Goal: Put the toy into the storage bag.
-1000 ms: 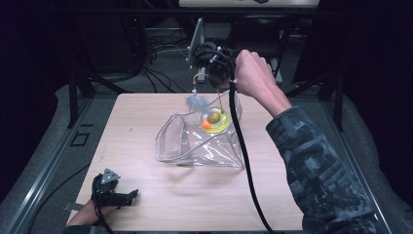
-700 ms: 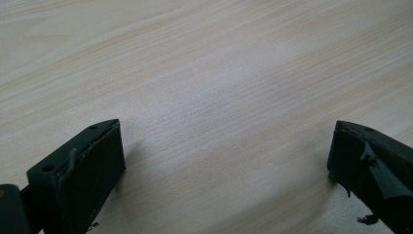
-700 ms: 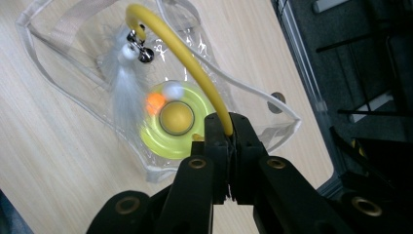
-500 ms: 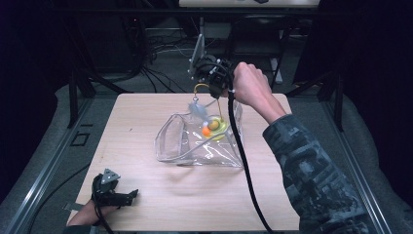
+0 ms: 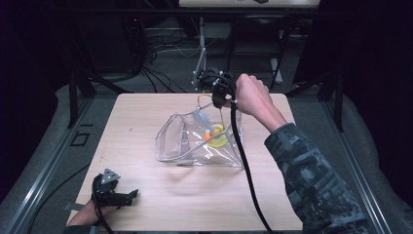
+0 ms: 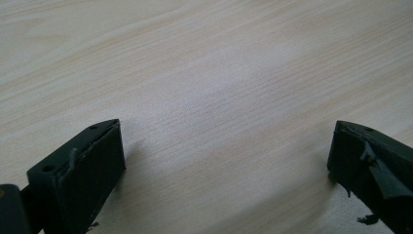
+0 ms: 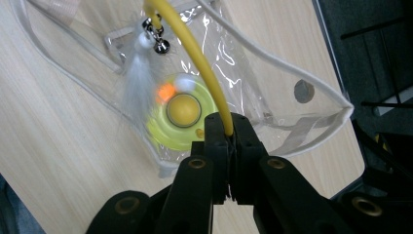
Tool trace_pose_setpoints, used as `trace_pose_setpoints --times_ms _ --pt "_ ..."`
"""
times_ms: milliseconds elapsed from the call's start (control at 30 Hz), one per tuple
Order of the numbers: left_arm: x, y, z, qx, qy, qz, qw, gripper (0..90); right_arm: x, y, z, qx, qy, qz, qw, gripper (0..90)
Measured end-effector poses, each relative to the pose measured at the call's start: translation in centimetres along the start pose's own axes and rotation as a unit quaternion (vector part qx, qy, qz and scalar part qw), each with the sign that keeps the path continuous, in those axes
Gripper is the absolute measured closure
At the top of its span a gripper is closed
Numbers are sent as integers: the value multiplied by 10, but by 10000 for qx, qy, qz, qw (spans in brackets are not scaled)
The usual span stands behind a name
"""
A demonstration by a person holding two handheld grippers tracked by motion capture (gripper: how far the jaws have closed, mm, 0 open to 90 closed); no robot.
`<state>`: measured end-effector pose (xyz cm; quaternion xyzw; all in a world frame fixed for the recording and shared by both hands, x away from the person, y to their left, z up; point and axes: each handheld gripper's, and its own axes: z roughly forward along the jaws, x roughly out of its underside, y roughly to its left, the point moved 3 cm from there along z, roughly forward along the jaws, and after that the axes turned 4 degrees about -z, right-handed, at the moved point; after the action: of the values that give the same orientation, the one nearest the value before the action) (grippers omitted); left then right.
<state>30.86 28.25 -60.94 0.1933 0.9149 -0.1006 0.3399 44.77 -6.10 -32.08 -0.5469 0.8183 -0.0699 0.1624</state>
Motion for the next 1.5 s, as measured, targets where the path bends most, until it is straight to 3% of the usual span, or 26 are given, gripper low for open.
trace_pose_setpoints --times_ms 600,1033,1500 --pt "0 0 0 3 -3 3 10000 1 16 9 33 -230 186 82 9995 881" --pt "0 0 0 -4 -6 9 10000 1 23 7 58 -329 632 170 9973 879" --pt "0 0 0 -3 -6 15 10000 1 21 11 69 -501 855 158 9950 876"
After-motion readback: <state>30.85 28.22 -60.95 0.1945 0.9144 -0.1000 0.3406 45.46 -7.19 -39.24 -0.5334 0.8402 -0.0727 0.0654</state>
